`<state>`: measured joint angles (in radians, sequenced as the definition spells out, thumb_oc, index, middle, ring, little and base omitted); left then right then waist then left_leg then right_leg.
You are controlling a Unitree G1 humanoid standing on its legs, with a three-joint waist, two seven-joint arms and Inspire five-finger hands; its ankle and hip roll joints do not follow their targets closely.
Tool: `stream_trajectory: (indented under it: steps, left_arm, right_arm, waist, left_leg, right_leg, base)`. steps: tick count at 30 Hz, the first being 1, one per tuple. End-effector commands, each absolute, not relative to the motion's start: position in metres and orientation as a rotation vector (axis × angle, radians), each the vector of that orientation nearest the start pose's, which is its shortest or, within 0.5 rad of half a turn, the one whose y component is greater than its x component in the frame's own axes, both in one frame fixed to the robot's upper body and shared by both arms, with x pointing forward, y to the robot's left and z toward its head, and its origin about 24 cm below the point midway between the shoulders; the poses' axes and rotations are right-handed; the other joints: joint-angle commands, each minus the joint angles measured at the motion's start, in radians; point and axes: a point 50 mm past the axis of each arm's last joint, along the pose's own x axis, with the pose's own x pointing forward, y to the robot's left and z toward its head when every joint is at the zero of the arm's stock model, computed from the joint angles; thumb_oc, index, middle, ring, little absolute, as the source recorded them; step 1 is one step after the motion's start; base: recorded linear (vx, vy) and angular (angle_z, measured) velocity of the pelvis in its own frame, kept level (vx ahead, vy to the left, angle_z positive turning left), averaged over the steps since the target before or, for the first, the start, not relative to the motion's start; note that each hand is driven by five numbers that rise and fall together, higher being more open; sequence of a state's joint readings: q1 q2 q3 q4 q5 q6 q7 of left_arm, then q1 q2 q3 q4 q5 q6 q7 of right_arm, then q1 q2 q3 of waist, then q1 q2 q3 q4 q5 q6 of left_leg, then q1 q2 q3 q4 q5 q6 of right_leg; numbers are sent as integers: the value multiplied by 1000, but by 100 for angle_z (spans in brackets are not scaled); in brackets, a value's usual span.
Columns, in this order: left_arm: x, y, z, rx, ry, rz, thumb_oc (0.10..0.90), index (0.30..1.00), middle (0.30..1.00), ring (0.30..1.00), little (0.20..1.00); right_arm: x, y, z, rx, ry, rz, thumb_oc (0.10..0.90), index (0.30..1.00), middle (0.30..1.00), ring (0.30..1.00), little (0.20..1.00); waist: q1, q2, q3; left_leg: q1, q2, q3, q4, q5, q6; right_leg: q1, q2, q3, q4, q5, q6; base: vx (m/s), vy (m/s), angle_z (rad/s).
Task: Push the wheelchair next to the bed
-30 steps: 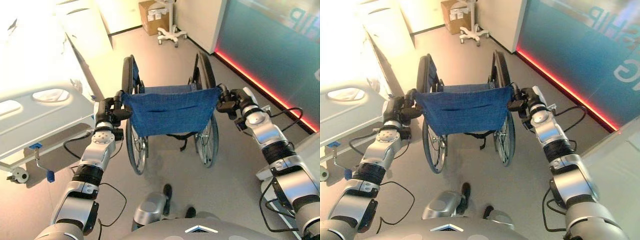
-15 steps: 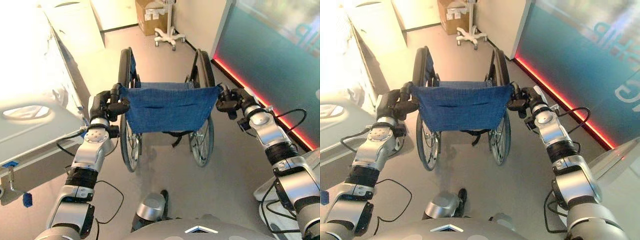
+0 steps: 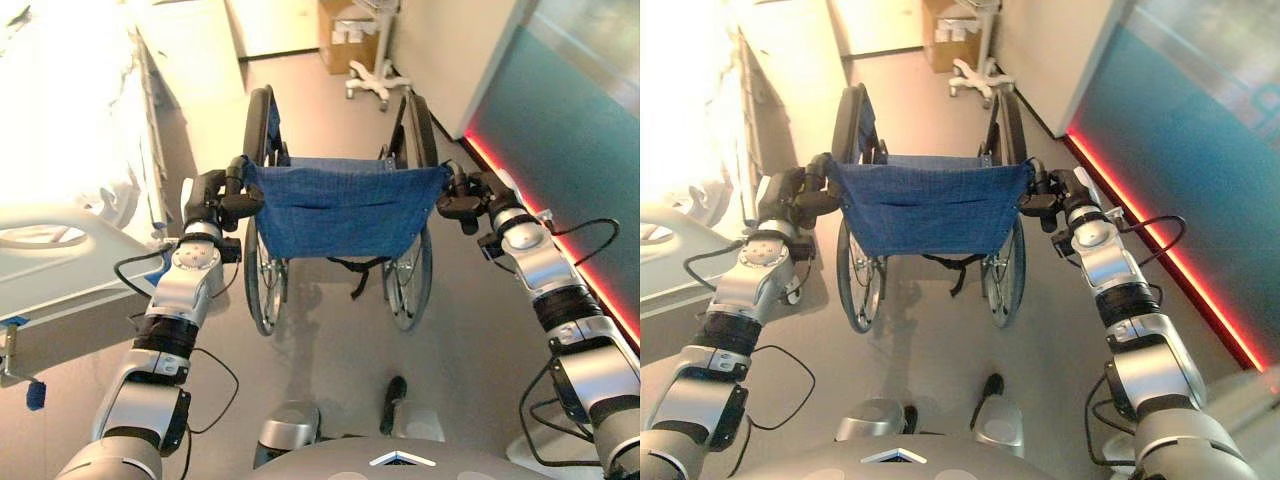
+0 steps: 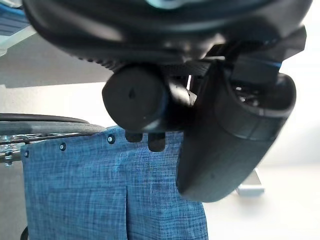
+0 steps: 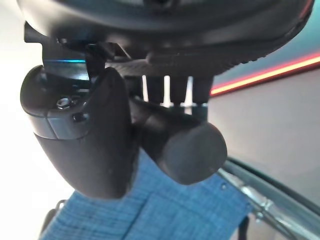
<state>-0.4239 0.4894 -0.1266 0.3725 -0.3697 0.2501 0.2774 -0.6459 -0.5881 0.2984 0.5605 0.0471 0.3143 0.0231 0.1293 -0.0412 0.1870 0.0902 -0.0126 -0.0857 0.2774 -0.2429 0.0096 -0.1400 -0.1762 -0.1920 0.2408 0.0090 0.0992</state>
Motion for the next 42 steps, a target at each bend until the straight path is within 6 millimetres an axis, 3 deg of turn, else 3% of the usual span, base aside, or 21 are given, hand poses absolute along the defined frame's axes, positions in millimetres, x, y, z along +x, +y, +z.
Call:
stream_trajectory:
  steps: [1, 5, 7, 9, 12, 13, 15, 18, 20, 21, 22, 24, 25, 27, 28, 29, 31, 34, 37, 39, 42]
  left_arm:
    - [308, 223, 45, 261, 241, 119, 400, 300, 300, 300, 300]
    - [309, 217, 40, 250, 246, 112, 400, 300, 300, 300, 300]
    - [310, 214, 38, 252, 250, 100, 400, 300, 300, 300, 300]
    - [311, 206, 33, 257, 252, 80, 400, 300, 300, 300, 300]
    - [312, 201, 32, 263, 246, 71, 400, 300, 300, 300, 300]
    - [312, 200, 32, 263, 246, 70, 400, 300, 300, 300, 300]
    - [308, 205, 32, 274, 238, 70, 400, 300, 300, 300, 300]
    - [304, 214, 33, 274, 231, 91, 400, 300, 300, 300, 300]
    - [302, 220, 36, 267, 223, 110, 400, 300, 300, 300, 300]
    - [300, 224, 35, 261, 233, 128, 400, 300, 300, 300, 300]
    - [298, 227, 32, 262, 248, 140, 400, 300, 300, 300, 300]
    - [295, 235, 31, 277, 260, 152, 400, 300, 300, 300, 300]
    - [291, 238, 30, 292, 267, 159, 400, 300, 300, 300, 300]
    - [289, 238, 27, 306, 275, 168, 400, 300, 300, 300, 300]
    - [290, 238, 26, 313, 279, 165, 400, 300, 300, 300, 300]
    - [293, 237, 28, 313, 276, 162, 400, 300, 300, 300, 300]
    - [296, 236, 30, 312, 269, 156, 400, 300, 300, 300, 300]
    - [311, 227, 39, 324, 244, 115, 400, 300, 300, 300, 300]
    - [319, 223, 48, 341, 228, 82, 400, 300, 300, 300, 300]
    - [323, 216, 53, 347, 218, 47, 400, 300, 300, 300, 300]
    - [320, 212, 50, 335, 215, 39, 400, 300, 300, 300, 300]
  right_arm:
    - [354, -243, 100, -918, 265, 147, 400, 300, 300, 300, 300]
    - [353, -247, 95, -932, 260, 151, 400, 300, 300, 300, 300]
    - [351, -249, 94, -929, 263, 143, 400, 300, 300, 300, 300]
    - [353, -251, 91, -936, 274, 131, 400, 300, 300, 300, 300]
    - [359, -244, 90, -937, 275, 125, 400, 300, 300, 300, 300]
    - [359, -244, 90, -937, 274, 124, 400, 300, 300, 300, 300]
    - [361, -236, 90, -937, 259, 128, 400, 300, 300, 300, 300]
    - [363, -235, 94, -946, 249, 153, 400, 300, 300, 300, 300]
    - [363, -233, 95, -959, 242, 173, 400, 300, 300, 300, 300]
    - [363, -232, 94, -948, 241, 185, 400, 300, 300, 300, 300]
    - [362, -230, 91, -931, 247, 196, 400, 300, 300, 300, 300]
    - [358, -227, 84, -938, 252, 223, 400, 300, 300, 300, 300]
    - [352, -230, 78, -927, 257, 235, 400, 300, 300, 300, 300]
    - [346, -234, 74, -922, 263, 241, 400, 300, 300, 300, 300]
    - [346, -234, 74, -915, 266, 240, 400, 300, 300, 300, 300]
    - [347, -233, 75, -917, 266, 238, 400, 300, 300, 300, 300]
    - [351, -231, 77, -919, 263, 232, 400, 300, 300, 300, 300]
    - [360, -235, 82, -905, 267, 184, 400, 300, 300, 300, 300]
    - [364, -242, 84, -882, 280, 146, 400, 300, 300, 300, 300]
    - [363, -249, 85, -869, 297, 113, 400, 300, 300, 300, 300]
    - [357, -251, 82, -879, 316, 112, 400, 300, 300, 300, 300]
  waist:
    - [-12, -51, 1]
    - [-31, -53, -8]
    - [-34, -51, -4]
    - [-16, -33, 13]
    - [22, -6, 32]
    - [24, -5, 32]
    - [66, 27, 47]
    - [98, 51, 43]
    - [111, 49, 35]
    - [120, 41, 29]
    - [129, 28, 22]
    - [147, -10, 2]
    - [151, -24, -13]
    - [150, -28, -28]
    - [151, -18, -42]
    - [147, -14, -43]
    - [142, -3, -40]
    - [112, 25, -11]
    - [90, 18, 6]
    - [60, 4, 18]
    - [30, -5, 18]
  left_leg:
    - [-44, 64, 64, 112, 44, -5]
    - [-70, 108, 130, 247, 145, -21]
    - [-100, 120, 160, 270, 169, -27]
    - [-127, 62, 169, 194, 154, -26]
    - [-214, -19, 213, 55, 210, -44]
    - [-220, -23, 215, 45, 217, -45]
    - [-307, -52, 244, -119, 338, -68]
    - [-321, -47, 273, -245, 411, -70]
    - [-309, -53, 293, -248, 396, -65]
    - [-297, -56, 301, -222, 364, -44]
    - [-302, -68, 288, -181, 325, -21]
    - [-301, -81, 294, -132, 258, 41]
    - [-276, -85, 310, -143, 251, 61]
    - [-243, -101, 298, -162, 253, 68]
    - [-238, -88, 298, -161, 260, 72]
    - [-223, -85, 295, -159, 250, 70]
    - [-205, -76, 286, -161, 242, 68]
    - [-138, -54, 235, -170, 227, 47]
    - [-104, -57, 185, -171, 193, 45]
    - [-76, -71, 126, -152, 130, 50]
    - [-69, -83, 79, -100, 74, 52]
  right_leg:
    - [26, -15, -34, -11, 7, 20]
    - [83, 36, -85, -24, -47, -44]
    - [110, 48, -107, -33, -60, -59]
    - [166, 76, -120, -53, -79, -57]
    - [254, 130, -118, -113, -93, -55]
    - [256, 132, -119, -117, -92, -55]
    - [325, 184, -100, -164, -94, -55]
    - [355, 221, -101, -141, -132, -61]
    - [370, 224, -120, -86, -194, -66]
    - [366, 215, -128, -29, -236, -68]
    - [374, 204, -125, 21, -237, -59]
    - [390, 161, -132, 171, -194, -14]
    - [382, 114, -164, 278, -134, 35]
    - [368, 67, -170, 367, -53, 78]
    - [348, 55, -181, 340, 9, 77]
    - [324, 26, -190, 319, 27, 76]
    - [294, 4, -198, 290, 16, 67]
    - [192, -28, -193, 89, 9, 36]
    - [119, -57, -153, -31, 87, 47]
    - [63, -90, -74, -176, 161, 76]
    - [35, -103, -22, -273, 184, 91]
  base:
    - [325, -287, 38]
    - [337, -351, 44]
    - [260, -257, 59]
    - [340, -192, 57]
    - [307, -134, 31]
    - [414, -150, 13]
    - [555, -150, -12]
    - [534, -69, -41]
    - [593, -15, -68]
    - [519, 21, -63]
    - [495, 37, -56]
    - [467, 70, -42]
    - [479, 122, -27]
    - [521, 114, -27]
    - [527, 39, -6]
    - [324, -6, 13]
    - [251, -56, 6]
    - [403, -229, 7]
    - [315, -247, 93]
    - [516, -321, 105]
    - [477, -285, 85]
